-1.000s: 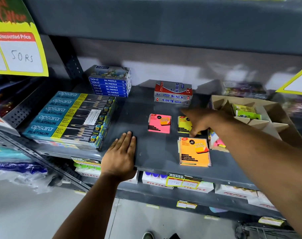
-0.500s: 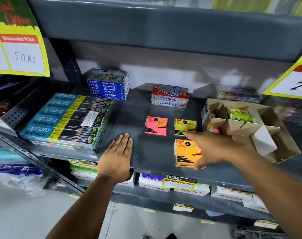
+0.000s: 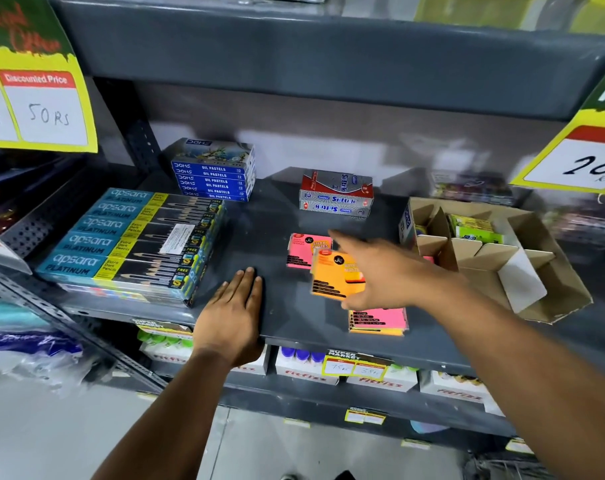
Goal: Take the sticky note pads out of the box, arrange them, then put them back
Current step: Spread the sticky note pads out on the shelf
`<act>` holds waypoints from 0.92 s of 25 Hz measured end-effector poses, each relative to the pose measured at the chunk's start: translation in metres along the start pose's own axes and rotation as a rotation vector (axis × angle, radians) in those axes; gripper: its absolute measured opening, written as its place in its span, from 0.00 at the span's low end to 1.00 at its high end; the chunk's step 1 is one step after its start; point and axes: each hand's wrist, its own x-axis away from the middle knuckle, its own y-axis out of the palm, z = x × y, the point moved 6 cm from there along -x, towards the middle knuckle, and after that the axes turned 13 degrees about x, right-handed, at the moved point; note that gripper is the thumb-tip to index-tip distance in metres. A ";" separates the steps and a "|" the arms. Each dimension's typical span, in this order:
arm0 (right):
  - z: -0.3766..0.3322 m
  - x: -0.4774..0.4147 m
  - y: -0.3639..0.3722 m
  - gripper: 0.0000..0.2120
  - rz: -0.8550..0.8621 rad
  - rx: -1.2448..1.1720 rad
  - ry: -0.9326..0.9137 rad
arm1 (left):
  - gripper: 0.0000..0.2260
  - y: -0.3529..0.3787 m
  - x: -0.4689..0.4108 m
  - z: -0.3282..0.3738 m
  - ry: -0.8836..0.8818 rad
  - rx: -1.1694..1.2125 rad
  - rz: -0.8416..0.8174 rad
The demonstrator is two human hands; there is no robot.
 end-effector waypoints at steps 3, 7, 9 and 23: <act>-0.032 -0.019 0.015 0.55 -0.067 -0.002 -0.051 | 0.40 0.000 0.000 -0.001 0.003 0.017 -0.002; -0.050 -0.029 0.041 0.55 -0.121 0.013 -0.043 | 0.39 0.000 0.000 0.000 0.003 0.012 0.002; -0.052 -0.031 0.050 0.55 -0.120 0.033 -0.043 | 0.38 0.001 -0.002 0.000 0.012 0.001 0.007; 0.025 0.026 0.052 0.58 -0.177 0.169 -0.013 | 0.42 0.003 0.001 -0.001 0.008 -0.046 -0.034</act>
